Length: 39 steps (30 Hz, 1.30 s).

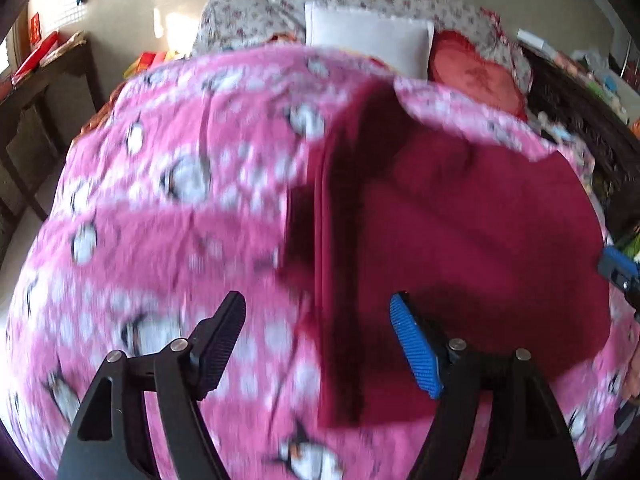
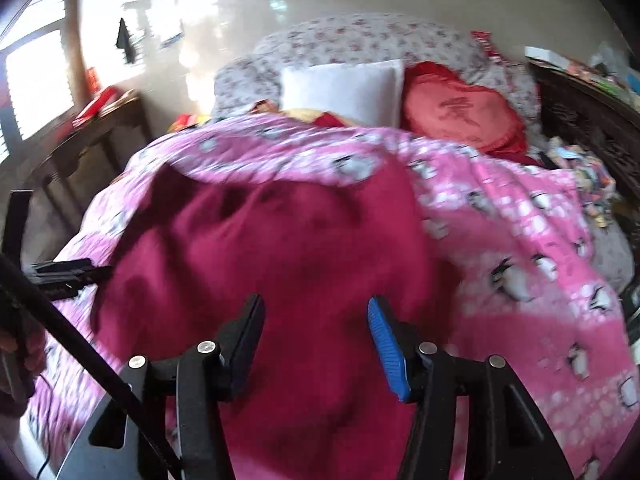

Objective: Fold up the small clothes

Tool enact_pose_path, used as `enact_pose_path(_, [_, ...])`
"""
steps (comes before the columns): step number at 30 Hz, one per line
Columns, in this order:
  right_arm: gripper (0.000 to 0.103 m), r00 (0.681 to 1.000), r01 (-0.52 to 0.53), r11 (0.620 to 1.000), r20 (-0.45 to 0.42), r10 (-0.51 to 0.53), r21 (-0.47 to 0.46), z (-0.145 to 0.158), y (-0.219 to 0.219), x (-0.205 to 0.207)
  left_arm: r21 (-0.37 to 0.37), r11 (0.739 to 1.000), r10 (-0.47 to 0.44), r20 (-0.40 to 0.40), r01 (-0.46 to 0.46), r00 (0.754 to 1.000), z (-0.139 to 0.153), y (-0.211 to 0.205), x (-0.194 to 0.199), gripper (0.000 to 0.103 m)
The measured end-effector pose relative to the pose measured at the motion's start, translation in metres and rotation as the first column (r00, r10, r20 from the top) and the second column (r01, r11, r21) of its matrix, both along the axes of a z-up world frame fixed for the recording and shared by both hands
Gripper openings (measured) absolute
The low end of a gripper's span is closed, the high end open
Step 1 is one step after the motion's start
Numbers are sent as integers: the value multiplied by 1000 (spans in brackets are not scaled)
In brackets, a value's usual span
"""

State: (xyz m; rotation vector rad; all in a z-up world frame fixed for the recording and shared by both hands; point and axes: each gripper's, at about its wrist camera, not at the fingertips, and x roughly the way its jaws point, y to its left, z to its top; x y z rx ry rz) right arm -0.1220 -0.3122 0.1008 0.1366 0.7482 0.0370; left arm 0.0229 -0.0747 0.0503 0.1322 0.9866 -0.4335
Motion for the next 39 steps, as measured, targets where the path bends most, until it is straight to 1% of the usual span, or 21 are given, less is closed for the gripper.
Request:
enact_pose_path(1, [59,1000,-11,1000,-24,10,-18,-8,7,0,11,1000,8,-12,-7,1000,-8,2,-4,74])
enact_pose_path(2, [59,999,20,998,-47,-23,-62,-17,10,3,16,1000,16,-16,-16,1000,-15,4,-8,74])
enact_pose_path(5, [59,995,37,993,-84,-47,-114,-38,10,16,-17,999,39,-56,-40,998,-29,10,-12,75])
enact_pose_path(7, [59,994,45,989,-92,-58,-144,-33,15,17,-30,998,53,-66,-55,996,-31,13,-13,76])
enact_pose_path(8, [59,995,40,989,-87,-52,-139,-26,19,16,-32,998,55,-57,-57,997,-30,13,-15,76])
enact_pose_path(10, [60,998,-10,997,-57,6,-81,-11,29,12,-26,998,59,-43,-60,997,-29,13,-18,76])
enact_pose_path(13, [60,998,-41,995,-49,37,-94,-8,49,15,-28,997,65,-29,-66,997,-30,13,-21,76])
enact_pose_path(17, [60,990,-70,993,-130,57,-100,-40,70,29,-49,996,73,-37,-75,997,-33,16,-19,80])
enact_pose_path(18, [61,987,-77,987,-149,56,-141,-51,78,32,-60,995,77,-45,-79,996,-35,18,-18,81])
enact_pose_path(20, [61,987,-92,974,-148,62,-205,-53,85,34,-71,994,79,-53,-83,995,-36,19,-17,81])
enact_pose_path(22, [61,984,-92,979,-166,62,-182,-41,85,35,-74,994,77,-47,-80,996,-36,20,-18,82])
enact_pose_path(24, [61,989,-102,984,-123,84,-146,-24,88,34,-73,994,76,-40,-79,996,-34,20,-19,82])
enact_pose_path(28, [62,991,-117,976,-79,104,-183,-7,108,46,-75,993,87,-47,-91,995,-32,24,-23,82])
enact_pose_path(31, [62,990,-130,980,-78,119,-151,-10,121,69,-102,989,104,-61,-109,993,-26,32,-29,82])
enact_pose_path(32, [62,989,-135,981,-82,125,-142,-13,125,76,-132,983,121,-68,-129,990,-25,38,-31,83])
enact_pose_path(33, [62,987,-141,980,-95,129,-137,-20,130,84,-158,976,137,-78,-148,988,-26,43,-32,88])
enact_pose_path(34, [62,982,-147,981,-137,130,-127,-31,135,95,-183,969,151,-89,-165,984,-28,47,-32,90])
enact_pose_path(35, [65,972,-157,982,-191,135,-106,-43,139,105,-201,963,160,-100,-177,982,-31,49,-31,90])
enact_pose_path(36, [66,966,-152,983,-226,126,-101,-53,142,114,-202,963,157,-109,-177,982,-34,49,-29,90])
enact_pose_path(38, [67,967,-152,982,-221,124,-113,-47,147,118,-203,965,144,-118,-165,983,-38,50,-25,90])
enact_pose_path(39, [67,966,-164,982,-216,140,-96,-38,148,119,-214,963,145,-114,-167,983,-40,52,-24,90])
